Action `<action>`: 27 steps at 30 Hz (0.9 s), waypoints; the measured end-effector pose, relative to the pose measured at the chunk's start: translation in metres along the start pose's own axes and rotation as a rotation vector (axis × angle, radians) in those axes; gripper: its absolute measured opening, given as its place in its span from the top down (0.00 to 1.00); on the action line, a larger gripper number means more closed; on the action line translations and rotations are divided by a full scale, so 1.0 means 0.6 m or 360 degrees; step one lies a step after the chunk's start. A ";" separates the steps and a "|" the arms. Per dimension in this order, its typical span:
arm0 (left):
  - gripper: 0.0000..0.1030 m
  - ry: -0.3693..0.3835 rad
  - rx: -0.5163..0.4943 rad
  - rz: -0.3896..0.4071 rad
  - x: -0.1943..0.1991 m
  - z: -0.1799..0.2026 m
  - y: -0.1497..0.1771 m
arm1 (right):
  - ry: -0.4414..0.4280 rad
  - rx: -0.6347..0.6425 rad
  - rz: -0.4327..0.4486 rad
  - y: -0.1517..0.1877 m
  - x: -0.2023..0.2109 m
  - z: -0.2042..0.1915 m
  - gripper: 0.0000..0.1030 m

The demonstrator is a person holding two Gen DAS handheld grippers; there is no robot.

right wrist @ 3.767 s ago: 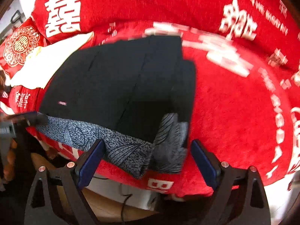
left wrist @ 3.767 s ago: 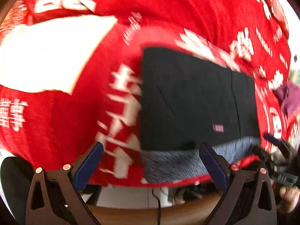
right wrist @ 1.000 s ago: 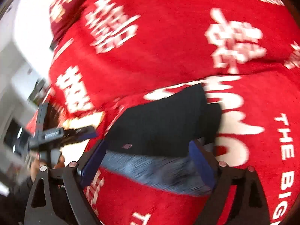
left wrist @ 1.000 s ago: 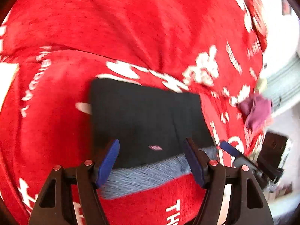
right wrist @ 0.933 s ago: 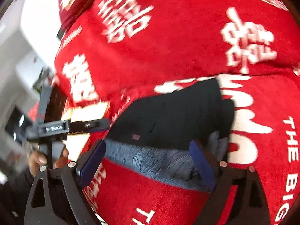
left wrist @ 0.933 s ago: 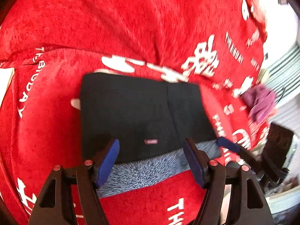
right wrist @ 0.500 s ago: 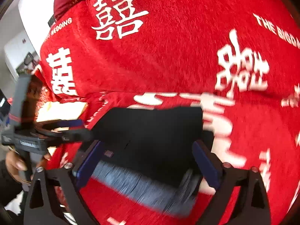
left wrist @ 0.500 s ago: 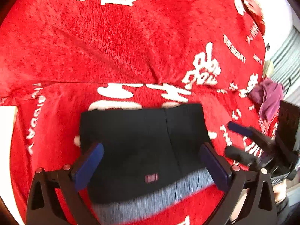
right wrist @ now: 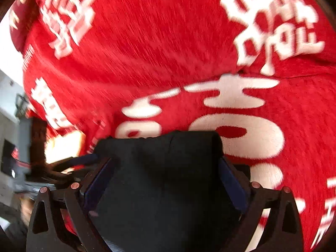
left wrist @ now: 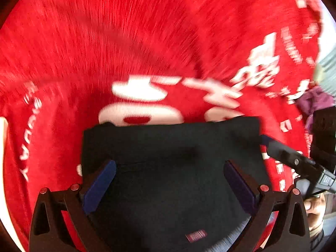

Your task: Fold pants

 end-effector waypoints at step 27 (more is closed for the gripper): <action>0.00 -0.0424 0.0109 0.0301 0.115 0.037 0.188 | 0.0794 0.0228 0.0113 0.190 0.102 -0.068 0.00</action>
Point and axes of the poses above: each gripper's, at about its wrist camera, not at the fingertips, and x roughly against the way its jaws point, z to its right, y to its underside, the point moved 8 cm from there along -x, roughly the way its jaws point, and after that the axes turned 10 degrees about -z, right-handed, at the moved point
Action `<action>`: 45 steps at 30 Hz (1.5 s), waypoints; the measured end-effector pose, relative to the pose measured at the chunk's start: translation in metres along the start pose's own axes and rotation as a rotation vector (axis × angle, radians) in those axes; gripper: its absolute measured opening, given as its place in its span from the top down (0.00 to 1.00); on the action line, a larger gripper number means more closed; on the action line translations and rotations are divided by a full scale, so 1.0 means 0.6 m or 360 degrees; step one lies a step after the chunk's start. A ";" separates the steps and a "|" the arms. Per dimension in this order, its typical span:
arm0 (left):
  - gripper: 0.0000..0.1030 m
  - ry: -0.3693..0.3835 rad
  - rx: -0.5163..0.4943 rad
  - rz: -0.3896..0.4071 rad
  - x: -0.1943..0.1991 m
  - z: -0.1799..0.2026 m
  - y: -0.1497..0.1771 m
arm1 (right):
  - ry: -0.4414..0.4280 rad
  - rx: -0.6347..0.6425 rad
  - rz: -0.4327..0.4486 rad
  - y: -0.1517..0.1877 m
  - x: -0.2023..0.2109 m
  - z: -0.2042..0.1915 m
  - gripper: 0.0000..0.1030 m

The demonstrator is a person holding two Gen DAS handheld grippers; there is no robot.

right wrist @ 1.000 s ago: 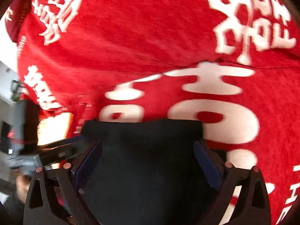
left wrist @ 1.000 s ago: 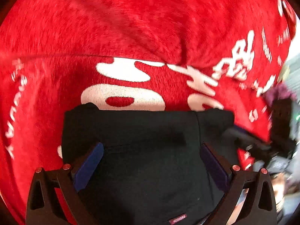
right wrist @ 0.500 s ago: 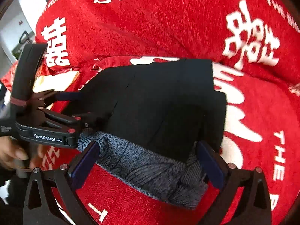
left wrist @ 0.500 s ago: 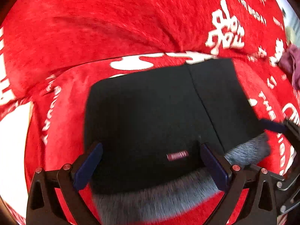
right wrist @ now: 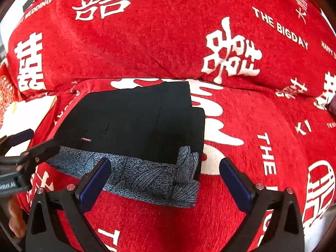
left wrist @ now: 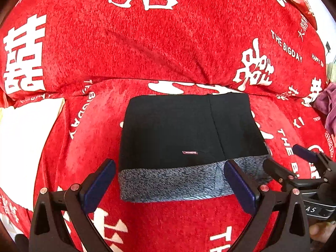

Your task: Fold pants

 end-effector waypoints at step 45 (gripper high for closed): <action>0.00 -0.0156 0.0017 -0.0007 0.038 0.001 0.057 | 0.0146 0.0122 -0.0054 0.030 0.020 -0.032 0.00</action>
Point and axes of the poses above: each gripper's, at about its wrist camera, not at the fingertips, and x roughly against the way its jaws point, z to its right, y to its underside, the point moved 8 cm from there along -x, roughly the way its jaws point, and after that the axes turned 10 degrees about -z, right-handed, at the moved point
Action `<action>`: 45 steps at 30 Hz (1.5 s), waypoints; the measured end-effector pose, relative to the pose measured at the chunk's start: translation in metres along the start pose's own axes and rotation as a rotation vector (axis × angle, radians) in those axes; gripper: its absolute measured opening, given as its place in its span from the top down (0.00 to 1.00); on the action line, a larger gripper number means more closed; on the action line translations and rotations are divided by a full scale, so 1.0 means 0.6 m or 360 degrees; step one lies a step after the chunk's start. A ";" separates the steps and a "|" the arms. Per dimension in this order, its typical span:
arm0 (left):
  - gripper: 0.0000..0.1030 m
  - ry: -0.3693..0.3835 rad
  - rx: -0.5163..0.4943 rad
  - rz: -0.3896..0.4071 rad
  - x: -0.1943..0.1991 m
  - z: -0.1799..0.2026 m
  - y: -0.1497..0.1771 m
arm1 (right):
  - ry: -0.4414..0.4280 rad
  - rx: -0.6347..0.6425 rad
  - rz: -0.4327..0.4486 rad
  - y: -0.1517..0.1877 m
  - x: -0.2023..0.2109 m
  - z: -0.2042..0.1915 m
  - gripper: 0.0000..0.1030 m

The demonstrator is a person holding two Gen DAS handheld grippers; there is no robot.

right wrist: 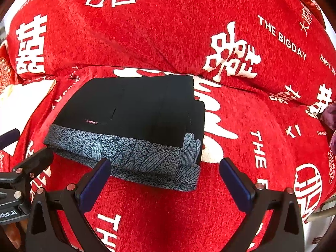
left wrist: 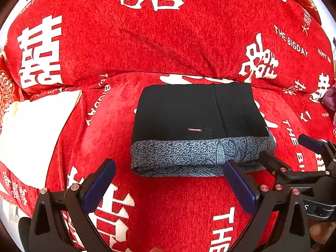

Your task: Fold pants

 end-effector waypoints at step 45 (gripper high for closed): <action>0.00 -0.0017 -0.0014 -0.0003 -0.006 0.007 0.007 | 0.0021 0.0015 -0.0005 0.007 -0.004 0.004 0.00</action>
Point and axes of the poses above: each gripper's, at about its wrist camera, not at the fingertips, and x roughly against the way its jaws point, z to its right, y to its underside, the point moved 8 cm from there along -x, roughly the way its jaws point, and after that the axes turned 10 degrees about -z, right-handed, at the moved point
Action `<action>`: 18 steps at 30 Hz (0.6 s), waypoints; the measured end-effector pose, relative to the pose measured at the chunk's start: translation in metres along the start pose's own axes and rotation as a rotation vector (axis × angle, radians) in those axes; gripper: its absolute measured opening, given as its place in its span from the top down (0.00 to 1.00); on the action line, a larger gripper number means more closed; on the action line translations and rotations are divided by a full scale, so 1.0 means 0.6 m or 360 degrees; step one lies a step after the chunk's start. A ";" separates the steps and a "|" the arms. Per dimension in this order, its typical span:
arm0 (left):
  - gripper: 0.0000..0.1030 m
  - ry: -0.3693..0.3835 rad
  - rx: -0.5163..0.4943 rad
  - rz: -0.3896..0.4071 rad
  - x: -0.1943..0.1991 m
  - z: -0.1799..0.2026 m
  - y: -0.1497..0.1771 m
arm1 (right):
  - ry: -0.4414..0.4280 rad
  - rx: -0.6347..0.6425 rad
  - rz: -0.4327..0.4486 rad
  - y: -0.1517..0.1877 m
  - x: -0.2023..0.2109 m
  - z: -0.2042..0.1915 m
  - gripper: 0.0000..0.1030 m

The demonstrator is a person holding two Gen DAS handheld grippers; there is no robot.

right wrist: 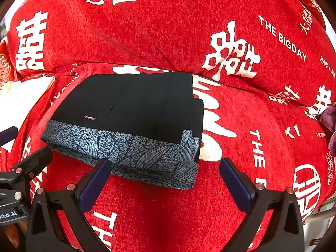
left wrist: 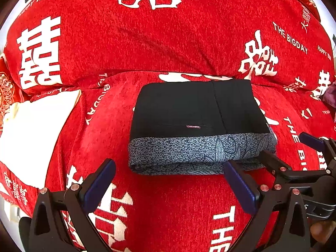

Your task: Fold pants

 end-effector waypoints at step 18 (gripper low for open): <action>0.00 -0.0017 -0.0006 -0.0026 -0.007 0.001 0.000 | -0.0007 -0.0001 0.0002 -0.002 -0.002 0.004 0.00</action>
Point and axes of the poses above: each gripper's, at about its wrist camera, not at the fingertips, and x roughly against the way its jaws point, z to its right, y to its underside, the point moved 8 cm from there along -x, roughly the way its jaws point, and after that the axes turned 10 degrees about -z, right-handed, at the moved point
